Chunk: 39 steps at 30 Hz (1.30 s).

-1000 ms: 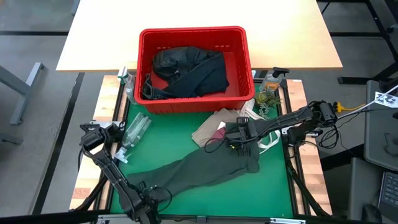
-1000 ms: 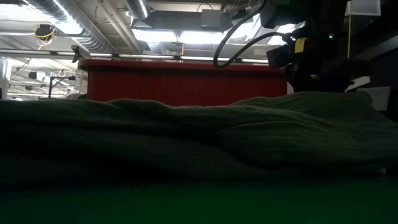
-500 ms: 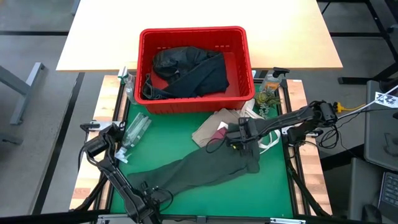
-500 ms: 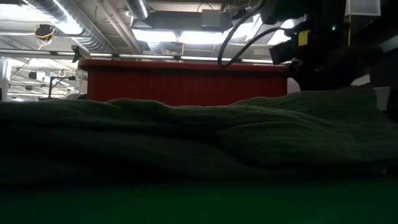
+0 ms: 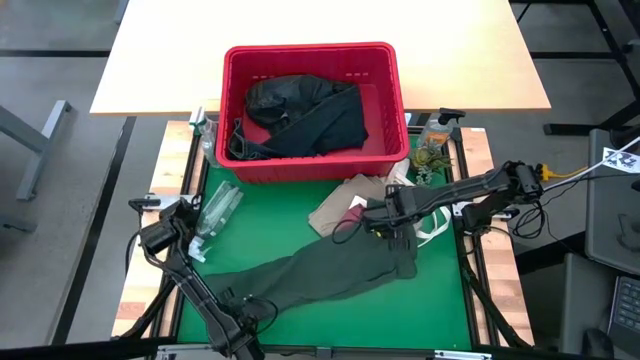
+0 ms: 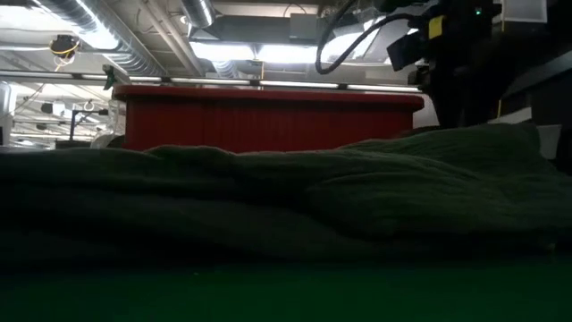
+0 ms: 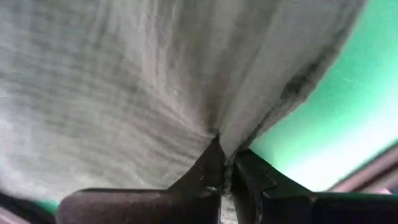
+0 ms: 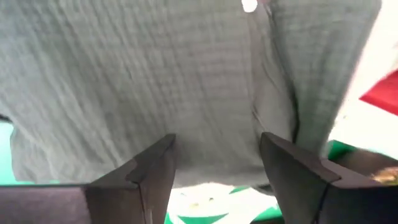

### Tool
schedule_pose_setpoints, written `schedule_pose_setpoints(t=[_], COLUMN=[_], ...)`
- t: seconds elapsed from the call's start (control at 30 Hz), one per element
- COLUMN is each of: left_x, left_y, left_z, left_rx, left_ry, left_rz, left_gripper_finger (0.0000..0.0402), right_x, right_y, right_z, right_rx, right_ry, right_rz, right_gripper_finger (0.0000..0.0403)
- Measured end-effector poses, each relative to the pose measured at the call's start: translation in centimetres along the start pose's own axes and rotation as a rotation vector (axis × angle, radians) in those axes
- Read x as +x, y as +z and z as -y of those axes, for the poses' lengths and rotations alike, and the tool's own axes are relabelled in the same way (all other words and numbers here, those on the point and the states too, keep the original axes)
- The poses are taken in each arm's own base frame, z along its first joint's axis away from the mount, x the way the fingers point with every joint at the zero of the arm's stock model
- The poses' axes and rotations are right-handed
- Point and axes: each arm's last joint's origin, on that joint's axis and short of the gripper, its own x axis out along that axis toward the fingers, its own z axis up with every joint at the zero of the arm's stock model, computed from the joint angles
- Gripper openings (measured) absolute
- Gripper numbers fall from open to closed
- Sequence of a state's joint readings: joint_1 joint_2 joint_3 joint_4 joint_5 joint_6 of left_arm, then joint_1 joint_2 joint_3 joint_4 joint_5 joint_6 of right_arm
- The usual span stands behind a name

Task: Fold laundry
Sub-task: Fold the green polo shirt

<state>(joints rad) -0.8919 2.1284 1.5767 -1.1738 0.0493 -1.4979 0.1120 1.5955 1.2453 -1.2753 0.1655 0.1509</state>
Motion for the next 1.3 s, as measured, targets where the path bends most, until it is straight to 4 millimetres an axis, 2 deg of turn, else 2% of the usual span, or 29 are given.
schedule_pose_setpoints(t=[0.37,0.67,0.97,1.1,1.3], left_x=[-4.3,-6.4,-7.8,-8.5,-9.1], left_y=[1.3,4.4,9.9,13.2,18.3], left_z=[-0.5,-0.9,-1.9,-2.6,-2.5], left_rx=[0.021,0.111,0.245,0.309,0.428], left_ry=[0.057,0.04,0.032,0.008,-0.143], left_rz=[0.003,0.023,0.138,0.206,0.371], left_gripper_finger=[0.0005,0.0005,0.0005,0.0005,0.0005], right_x=[-1.0,-2.5,-4.8,-5.4,-5.5], right_y=[-1.0,-2.3,-4.3,-4.5,-4.4], right_z=[0.3,0.8,1.5,1.6,1.7], right_rx=[-0.018,-0.01,0.012,0.023,0.027], right_ry=[-0.025,-0.019,0.001,0.01,0.013], right_rz=[-0.101,-0.059,0.066,0.126,0.144], right_gripper_finger=[0.0233,0.0233,0.0233,0.0233,0.0233])
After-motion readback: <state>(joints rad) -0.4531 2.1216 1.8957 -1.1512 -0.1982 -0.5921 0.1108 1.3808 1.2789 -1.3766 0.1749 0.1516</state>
